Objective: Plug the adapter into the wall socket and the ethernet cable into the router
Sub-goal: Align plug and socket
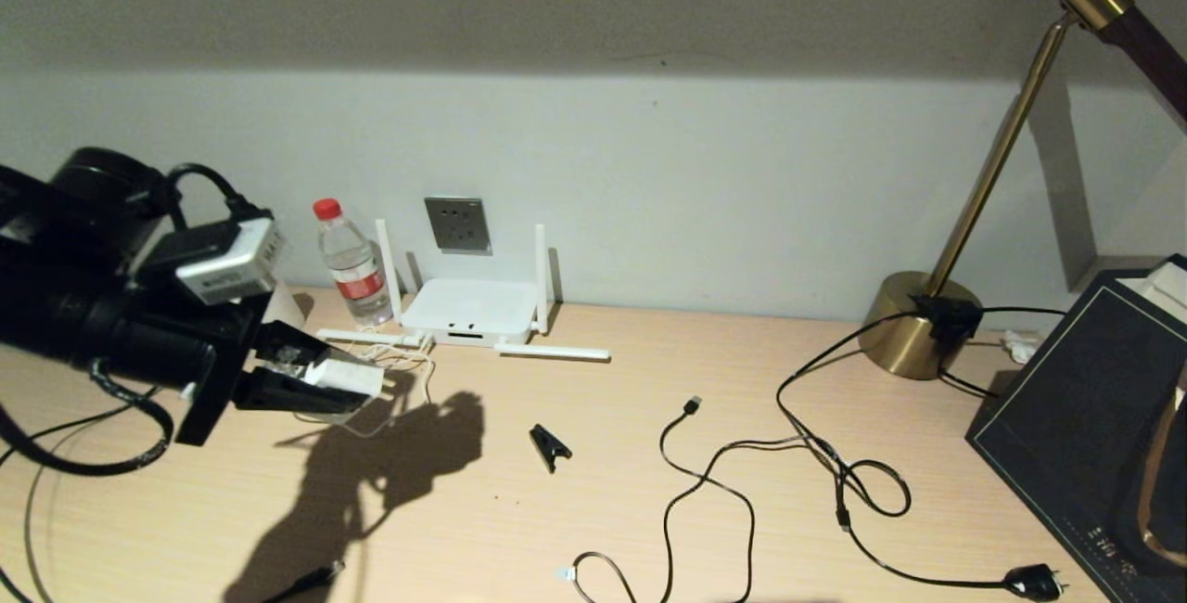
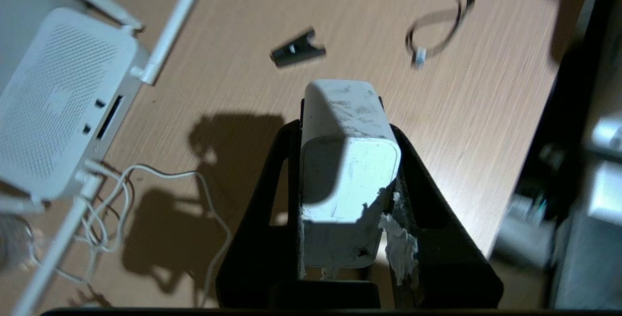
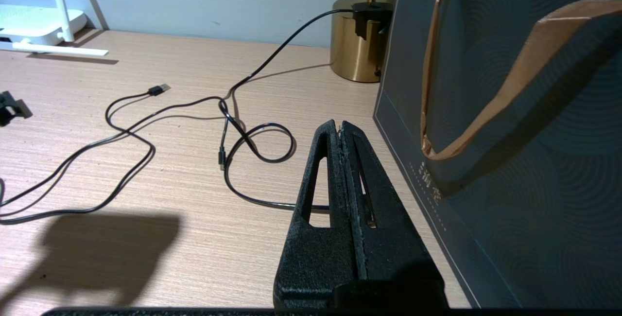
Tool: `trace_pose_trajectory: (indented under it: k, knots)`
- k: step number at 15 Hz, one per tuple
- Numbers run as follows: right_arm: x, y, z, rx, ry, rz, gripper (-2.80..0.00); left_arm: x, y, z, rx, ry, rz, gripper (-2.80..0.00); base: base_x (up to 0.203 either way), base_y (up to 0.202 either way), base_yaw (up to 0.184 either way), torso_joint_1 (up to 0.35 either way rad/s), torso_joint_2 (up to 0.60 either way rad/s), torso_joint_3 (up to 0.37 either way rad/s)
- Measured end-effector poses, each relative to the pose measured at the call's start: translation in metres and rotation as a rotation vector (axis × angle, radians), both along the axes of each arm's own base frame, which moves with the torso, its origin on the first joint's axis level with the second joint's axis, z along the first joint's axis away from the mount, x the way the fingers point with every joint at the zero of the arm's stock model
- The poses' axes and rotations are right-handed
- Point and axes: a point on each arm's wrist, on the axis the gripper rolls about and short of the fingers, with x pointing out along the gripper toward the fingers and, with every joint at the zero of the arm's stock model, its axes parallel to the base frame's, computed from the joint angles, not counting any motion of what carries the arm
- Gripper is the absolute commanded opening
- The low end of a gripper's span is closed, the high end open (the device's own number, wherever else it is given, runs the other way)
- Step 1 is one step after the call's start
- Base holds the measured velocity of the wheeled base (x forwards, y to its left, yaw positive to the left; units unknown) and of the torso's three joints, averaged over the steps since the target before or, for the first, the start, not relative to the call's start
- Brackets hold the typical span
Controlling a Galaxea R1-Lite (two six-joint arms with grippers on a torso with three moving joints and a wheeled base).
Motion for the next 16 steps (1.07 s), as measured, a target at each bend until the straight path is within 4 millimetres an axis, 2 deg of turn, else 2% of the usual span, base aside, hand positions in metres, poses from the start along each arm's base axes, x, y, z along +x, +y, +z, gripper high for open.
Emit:
trace_pose_trajectory:
  k: [2,5,8,10,12,14,16]
  knots:
    - [0.0,0.0,0.0,0.0,0.0,0.0,-2.8,-0.025,0.01,0.018,-0.168,0.053,0.15,-2.8,0.0,0.0,0.0,0.0,0.0,0.0]
    - [0.0,0.0,0.0,0.0,0.0,-0.001,-2.8,-0.052,0.019,0.025,-0.389,0.224,0.287,-2.8,0.0,0.0,0.0,0.0,0.0,0.0]
    - [0.0,0.0,0.0,0.0,0.0,0.0,-2.8,-0.06,0.021,0.026,-0.517,0.356,0.443,-2.8,0.0,0.0,0.0,0.0,0.0,0.0]
    - [0.0,0.0,0.0,0.0,0.0,0.0,-2.8,-0.052,0.023,0.015,-0.545,0.336,0.541,-2.8,0.0,0.0,0.0,0.0,0.0,0.0]
    - [0.0,0.0,0.0,0.0,0.0,0.0,-2.8,-0.035,0.019,0.009,-0.599,0.309,0.688,-2.8,0.0,0.0,0.0,0.0,0.0,0.0]
    - [0.0,0.0,0.0,0.0,0.0,0.0,-2.8,-0.01,0.003,-0.001,-0.691,0.29,0.831,-2.8,0.0,0.0,0.0,0.0,0.0,0.0]
    - [0.0,0.0,0.0,0.0,0.0,0.0,-2.8,0.023,-0.012,-0.023,-0.77,0.2,0.951,-2.8,0.0,0.0,0.0,0.0,0.0,0.0]
